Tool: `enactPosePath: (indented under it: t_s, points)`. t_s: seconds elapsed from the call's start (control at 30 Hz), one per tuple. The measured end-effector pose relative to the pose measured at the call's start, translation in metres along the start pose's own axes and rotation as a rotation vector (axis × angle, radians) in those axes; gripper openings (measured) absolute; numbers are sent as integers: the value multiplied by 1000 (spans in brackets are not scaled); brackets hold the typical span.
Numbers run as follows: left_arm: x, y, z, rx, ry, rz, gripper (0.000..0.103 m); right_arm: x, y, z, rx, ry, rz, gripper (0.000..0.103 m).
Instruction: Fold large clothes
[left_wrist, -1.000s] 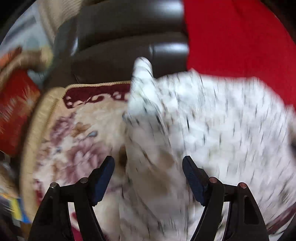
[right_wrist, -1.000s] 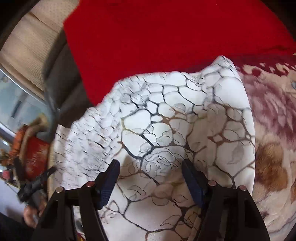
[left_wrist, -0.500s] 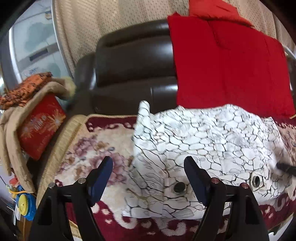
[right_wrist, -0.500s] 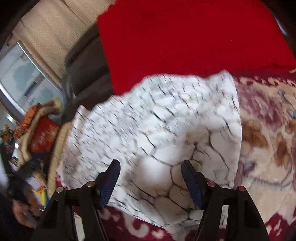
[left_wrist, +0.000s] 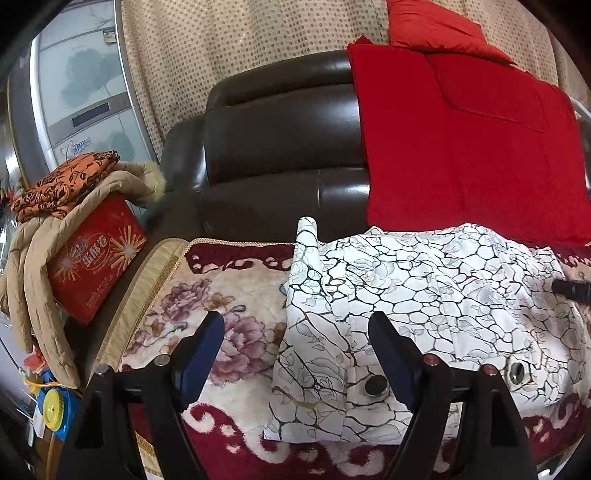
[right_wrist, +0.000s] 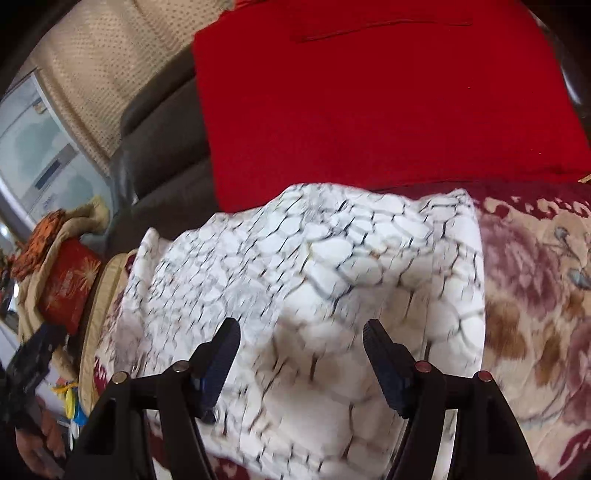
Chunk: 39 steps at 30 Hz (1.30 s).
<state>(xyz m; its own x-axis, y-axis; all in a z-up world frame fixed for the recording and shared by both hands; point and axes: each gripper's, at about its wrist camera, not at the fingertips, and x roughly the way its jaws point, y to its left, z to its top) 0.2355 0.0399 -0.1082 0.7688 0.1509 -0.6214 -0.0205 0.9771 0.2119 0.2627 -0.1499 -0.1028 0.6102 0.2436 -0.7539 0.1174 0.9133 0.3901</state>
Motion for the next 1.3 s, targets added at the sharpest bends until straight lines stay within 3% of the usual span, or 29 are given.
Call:
enactPosePath:
  t_s: [0.17,0.33,0.37,0.47,0.77,0.87,1.0,1.1,1.2,1.27,1.3]
  points:
    - [7,2,3,-1,-2,12,81,23,-19,26,63,10,-100,73]
    - [11,2,3,1,2,20,81,75,-63,35,179,125,-205,72]
    - [12,2,3,3,5,20,81,86,-72,33,196,154,-207,72]
    - [22,5,-4,2,38,16,82,81,-66,34,170,129,-209,73]
    - [92,29,-60,-50,284,22,82,10,-38,-9,130,48,-31,73]
    - [118,32,-78,-73,381,-10,84,7,-24,-33,73,67,-46,72]
    - [110,50,-74,-152,391,-38,84,13,-23,-41,37,80,-79,68]
    - [96,59,-67,-167,360,-37,84,2,-15,-28,81,74,3,68]
    - [89,70,-61,-221,370,-71,84,2,12,-17,26,67,36,68]
    - [85,77,-61,-274,378,-120,84,11,32,-11,5,83,77,62]
    - [81,80,-65,-304,380,-154,84,18,44,-7,-7,99,94,51]
